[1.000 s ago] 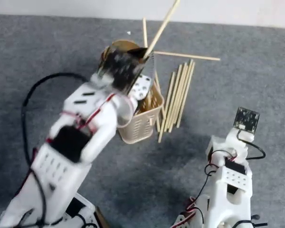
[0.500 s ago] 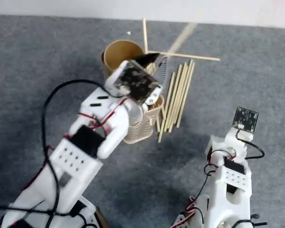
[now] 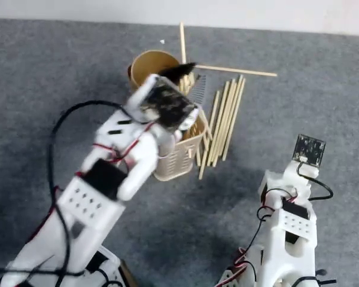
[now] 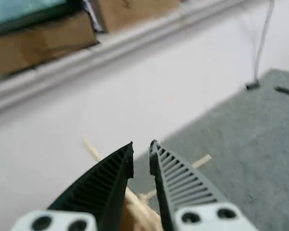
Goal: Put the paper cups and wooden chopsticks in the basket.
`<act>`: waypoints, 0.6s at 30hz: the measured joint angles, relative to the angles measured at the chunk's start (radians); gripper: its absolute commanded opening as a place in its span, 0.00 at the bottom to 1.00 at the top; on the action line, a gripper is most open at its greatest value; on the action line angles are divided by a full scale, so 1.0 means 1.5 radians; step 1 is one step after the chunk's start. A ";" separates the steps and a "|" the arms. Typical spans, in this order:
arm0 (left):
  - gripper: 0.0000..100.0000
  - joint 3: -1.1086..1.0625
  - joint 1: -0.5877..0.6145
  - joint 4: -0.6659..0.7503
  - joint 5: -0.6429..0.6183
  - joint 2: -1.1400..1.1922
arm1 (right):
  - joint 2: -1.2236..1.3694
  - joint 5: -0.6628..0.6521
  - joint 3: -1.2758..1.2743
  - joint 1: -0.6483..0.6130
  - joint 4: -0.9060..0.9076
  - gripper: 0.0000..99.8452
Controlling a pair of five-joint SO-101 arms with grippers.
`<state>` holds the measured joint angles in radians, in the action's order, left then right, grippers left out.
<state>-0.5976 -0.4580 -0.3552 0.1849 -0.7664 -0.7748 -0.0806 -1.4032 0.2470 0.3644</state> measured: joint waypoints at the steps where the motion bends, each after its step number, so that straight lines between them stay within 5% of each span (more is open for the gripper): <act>1: 0.09 0.008 0.010 -0.015 0.000 -0.023 | 0.000 0.000 0.000 0.000 0.000 0.18; 6: 0.09 0.135 0.115 -0.143 0.000 -0.134 | 0.001 0.000 0.000 -0.001 0.000 0.18; 10: 0.09 0.205 0.282 -0.316 0.000 -0.158 | 0.001 -0.027 0.008 -0.012 0.032 0.18; 15: 0.10 0.135 0.461 -0.534 0.000 -0.094 | 0.077 -0.083 0.172 -0.094 0.209 0.18; 18: 0.10 0.054 0.506 -0.583 0.000 -0.066 | 0.175 -0.102 0.337 -0.119 0.322 0.18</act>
<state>-0.5163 0.3015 -1.2298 0.1849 -0.8661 -0.5125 -0.2340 -0.8984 0.0690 0.8477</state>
